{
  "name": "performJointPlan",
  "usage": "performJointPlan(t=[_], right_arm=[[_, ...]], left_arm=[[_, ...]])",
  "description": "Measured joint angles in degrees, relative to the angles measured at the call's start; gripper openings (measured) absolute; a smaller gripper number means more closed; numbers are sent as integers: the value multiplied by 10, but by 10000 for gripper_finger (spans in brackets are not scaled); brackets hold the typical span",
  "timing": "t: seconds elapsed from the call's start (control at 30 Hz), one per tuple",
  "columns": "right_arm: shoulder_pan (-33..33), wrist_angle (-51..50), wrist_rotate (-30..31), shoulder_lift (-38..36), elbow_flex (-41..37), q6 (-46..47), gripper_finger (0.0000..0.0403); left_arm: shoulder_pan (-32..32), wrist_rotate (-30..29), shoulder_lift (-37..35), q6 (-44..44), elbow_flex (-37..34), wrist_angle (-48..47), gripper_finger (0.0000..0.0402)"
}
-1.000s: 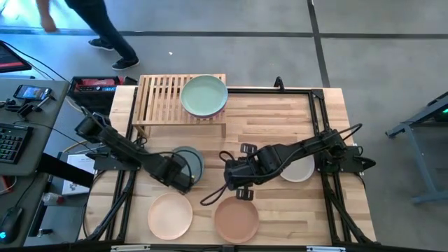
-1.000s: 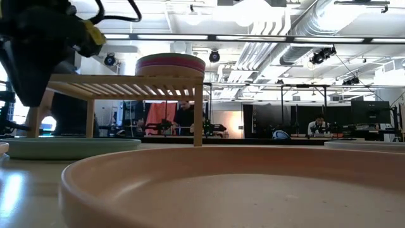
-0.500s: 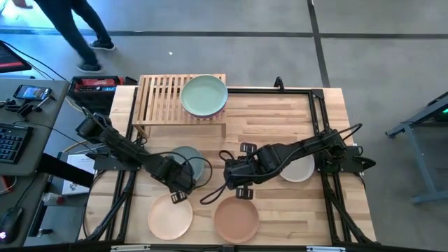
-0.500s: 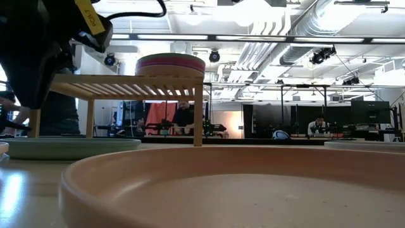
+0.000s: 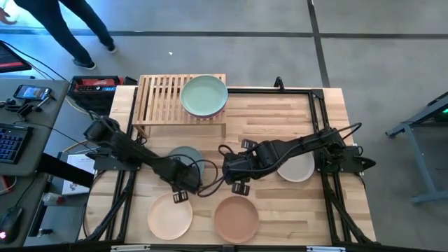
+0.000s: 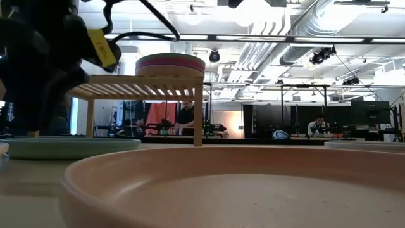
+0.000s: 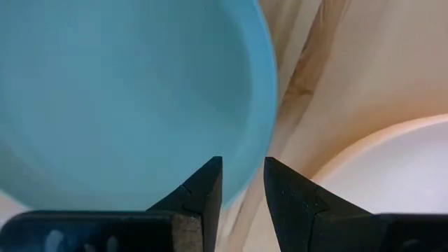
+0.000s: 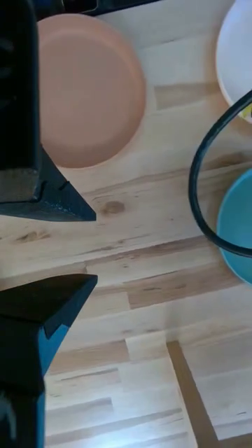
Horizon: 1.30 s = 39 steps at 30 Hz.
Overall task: Place and stack plates onto a shelf
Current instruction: Put the blue plate on the shelf
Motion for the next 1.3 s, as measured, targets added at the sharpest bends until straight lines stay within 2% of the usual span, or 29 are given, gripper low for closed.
performJointPlan(t=[0.5, 0.67, 0.9, 1.3], right_arm=[[0, 3, 2, 0, 0, 20, 107], [-1, 5, 5, 0, 0, 39, 107], [-1, 5, 16, 0, 0, 44, 107], [-1, 4, 16, 0, 0, 44, 107]], left_arm=[[0, 1, 16, 60, 0, 11, 97], [0, 28, 16, 76, 0, 23, 97], [4, 11, 16, 87, 0, 27, 97], [19, 15, 16, 102, 0, 33, 97]])
